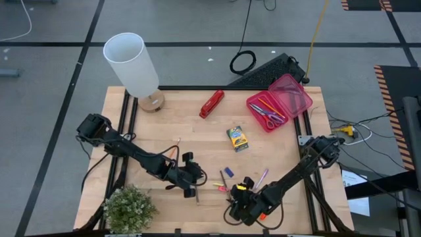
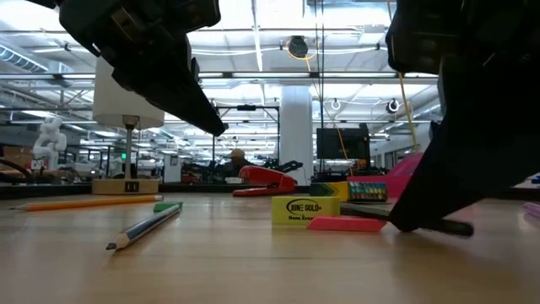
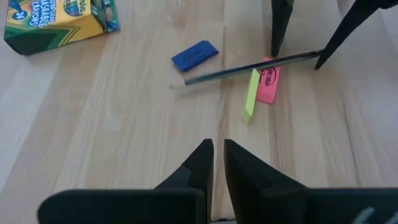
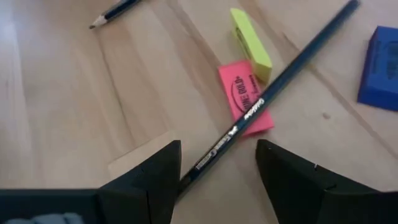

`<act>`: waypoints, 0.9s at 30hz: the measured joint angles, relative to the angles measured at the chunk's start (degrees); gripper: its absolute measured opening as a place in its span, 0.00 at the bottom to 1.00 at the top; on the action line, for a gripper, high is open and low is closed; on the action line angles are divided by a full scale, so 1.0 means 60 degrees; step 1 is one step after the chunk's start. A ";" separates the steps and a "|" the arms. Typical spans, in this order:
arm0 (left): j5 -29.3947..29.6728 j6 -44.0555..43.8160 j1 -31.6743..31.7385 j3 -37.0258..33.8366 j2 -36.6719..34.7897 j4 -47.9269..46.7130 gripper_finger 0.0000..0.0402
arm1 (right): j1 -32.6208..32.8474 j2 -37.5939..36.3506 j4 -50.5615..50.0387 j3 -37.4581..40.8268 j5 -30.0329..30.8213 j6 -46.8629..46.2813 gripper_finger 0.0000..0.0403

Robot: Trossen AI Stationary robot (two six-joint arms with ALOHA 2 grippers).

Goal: Pack school essentials
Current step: Put the right black pencil into the pink supply box

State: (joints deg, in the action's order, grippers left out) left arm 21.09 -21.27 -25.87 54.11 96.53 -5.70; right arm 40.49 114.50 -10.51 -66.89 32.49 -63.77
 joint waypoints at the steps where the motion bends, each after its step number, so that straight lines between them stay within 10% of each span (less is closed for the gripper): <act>1: 0.0001 0.0000 0.0000 0.0000 0.0000 0.0001 0.10 | 0.0000 0.0000 0.0003 0.0000 -0.0039 0.0005 0.51; 15: 0.0001 -0.0034 0.0000 0.0000 0.0000 0.0001 0.10 | -0.0007 -0.0002 -0.0495 0.0000 -0.0123 0.0252 0.05; 27: 0.0005 -0.0319 -0.0027 0.0000 0.0000 0.0001 0.10 | -0.0188 -0.1215 -0.2491 0.0018 -0.0236 0.0726 0.06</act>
State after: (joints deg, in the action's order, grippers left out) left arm 21.12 -23.19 -26.03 54.11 96.53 -5.70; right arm 39.36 107.21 -25.45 -66.78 31.07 -59.41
